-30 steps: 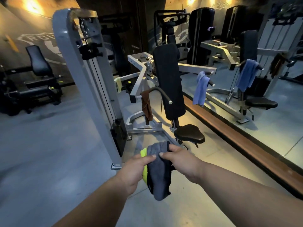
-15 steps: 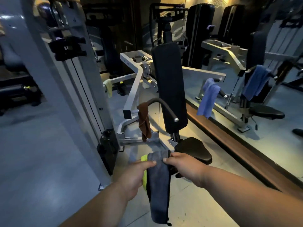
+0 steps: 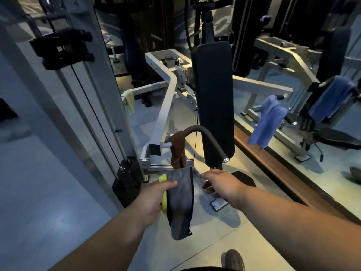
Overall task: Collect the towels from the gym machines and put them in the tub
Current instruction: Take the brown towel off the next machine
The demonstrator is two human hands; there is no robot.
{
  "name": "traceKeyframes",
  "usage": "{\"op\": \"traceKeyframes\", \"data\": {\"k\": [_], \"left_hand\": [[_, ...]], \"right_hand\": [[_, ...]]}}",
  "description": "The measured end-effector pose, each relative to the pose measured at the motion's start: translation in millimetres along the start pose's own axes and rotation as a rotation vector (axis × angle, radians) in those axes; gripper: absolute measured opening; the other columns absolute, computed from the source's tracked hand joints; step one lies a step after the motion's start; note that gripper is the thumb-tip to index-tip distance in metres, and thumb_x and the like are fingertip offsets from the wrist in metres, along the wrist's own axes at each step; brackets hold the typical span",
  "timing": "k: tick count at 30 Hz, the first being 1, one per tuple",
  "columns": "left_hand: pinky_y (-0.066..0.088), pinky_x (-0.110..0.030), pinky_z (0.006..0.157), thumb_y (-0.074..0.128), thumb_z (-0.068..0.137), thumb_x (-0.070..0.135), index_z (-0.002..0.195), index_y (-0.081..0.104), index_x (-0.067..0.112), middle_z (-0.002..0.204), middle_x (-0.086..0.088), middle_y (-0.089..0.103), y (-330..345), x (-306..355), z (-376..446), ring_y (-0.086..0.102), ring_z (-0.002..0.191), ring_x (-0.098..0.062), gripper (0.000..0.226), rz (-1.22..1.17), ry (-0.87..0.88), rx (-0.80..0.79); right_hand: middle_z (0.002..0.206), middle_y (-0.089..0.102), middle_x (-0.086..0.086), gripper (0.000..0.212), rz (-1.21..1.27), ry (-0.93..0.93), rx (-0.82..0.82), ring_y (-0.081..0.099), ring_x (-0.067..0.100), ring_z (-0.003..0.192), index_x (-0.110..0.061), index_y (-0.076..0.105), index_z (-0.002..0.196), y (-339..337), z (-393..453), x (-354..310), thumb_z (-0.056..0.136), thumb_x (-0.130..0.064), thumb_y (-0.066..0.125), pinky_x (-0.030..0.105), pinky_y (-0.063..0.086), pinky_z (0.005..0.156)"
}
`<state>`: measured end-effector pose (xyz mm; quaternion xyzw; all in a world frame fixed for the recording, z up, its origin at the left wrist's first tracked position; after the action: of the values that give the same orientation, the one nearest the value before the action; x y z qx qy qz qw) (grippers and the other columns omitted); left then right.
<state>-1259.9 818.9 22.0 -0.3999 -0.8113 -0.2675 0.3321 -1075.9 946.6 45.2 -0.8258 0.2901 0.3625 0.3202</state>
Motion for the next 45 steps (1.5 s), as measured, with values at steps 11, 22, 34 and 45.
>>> {"op": "traceKeyframes", "data": {"k": [11, 22, 34, 45], "left_hand": [[0.052, -0.053, 0.112, 0.074, 0.1, 0.025, 0.12, 0.072, 0.016, 0.129, -0.018, 0.073, 19.4, 26.1, 34.8, 0.066, 0.119, -0.036, 0.022, 0.0, -0.03, 0.283], [0.051, -0.046, 0.11, 0.074, 0.099, 0.023, 0.12, 0.069, 0.011, 0.125, -0.016, 0.073, 54.0, 31.5, 54.7, 0.066, 0.118, -0.034, 0.025, -0.206, -0.079, 0.552], [0.049, -0.046, 0.108, 0.071, 0.101, 0.023, 0.111, 0.071, 0.012, 0.118, -0.016, 0.073, 64.9, 29.4, 66.1, 0.066, 0.107, -0.031, 0.015, -0.293, -0.082, 0.662], [0.048, -0.048, 0.108, 0.073, 0.1, 0.026, 0.105, 0.063, 0.015, 0.119, -0.014, 0.067, 59.5, 42.4, 76.0, 0.062, 0.105, -0.029, 0.015, -0.282, -0.078, 0.67]], "right_hand": [[0.091, 0.063, 0.014, 0.017, -0.028, -0.059, -0.201, 0.054, 0.027, 0.081, -0.011, 0.064, 0.103, 1.1, 137.7, -40.8, 0.101, -0.025, 0.054, 0.031, 0.038, 0.061], [0.118, 0.067, 0.01, 0.049, -0.062, -0.047, -0.309, 0.061, 0.028, 0.099, -0.016, 0.044, 0.148, -1.4, 243.1, -66.2, 0.103, -0.024, 0.059, 0.039, 0.045, 0.086], [0.114, 0.065, 0.007, 0.016, -0.106, -0.066, -0.401, 0.058, 0.027, 0.105, -0.029, 0.059, 0.118, 1.8, 243.2, -77.1, 0.102, -0.033, 0.056, 0.039, 0.042, 0.09], [0.108, 0.073, 0.002, 0.021, -0.17, -0.395, -0.525, 0.066, 0.019, 0.107, -0.024, 0.069, 0.114, -24.6, 212.3, -116.2, 0.105, -0.027, 0.05, 0.039, 0.049, 0.096]]}}
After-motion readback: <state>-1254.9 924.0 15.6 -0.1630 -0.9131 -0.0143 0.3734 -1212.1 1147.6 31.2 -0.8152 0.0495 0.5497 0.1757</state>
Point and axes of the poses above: each hand's wrist, its own z-axis towards the middle knuckle, its own y-axis out of the palm, x = y × z, the point moved 2 cm from there along z, towards the middle knuckle
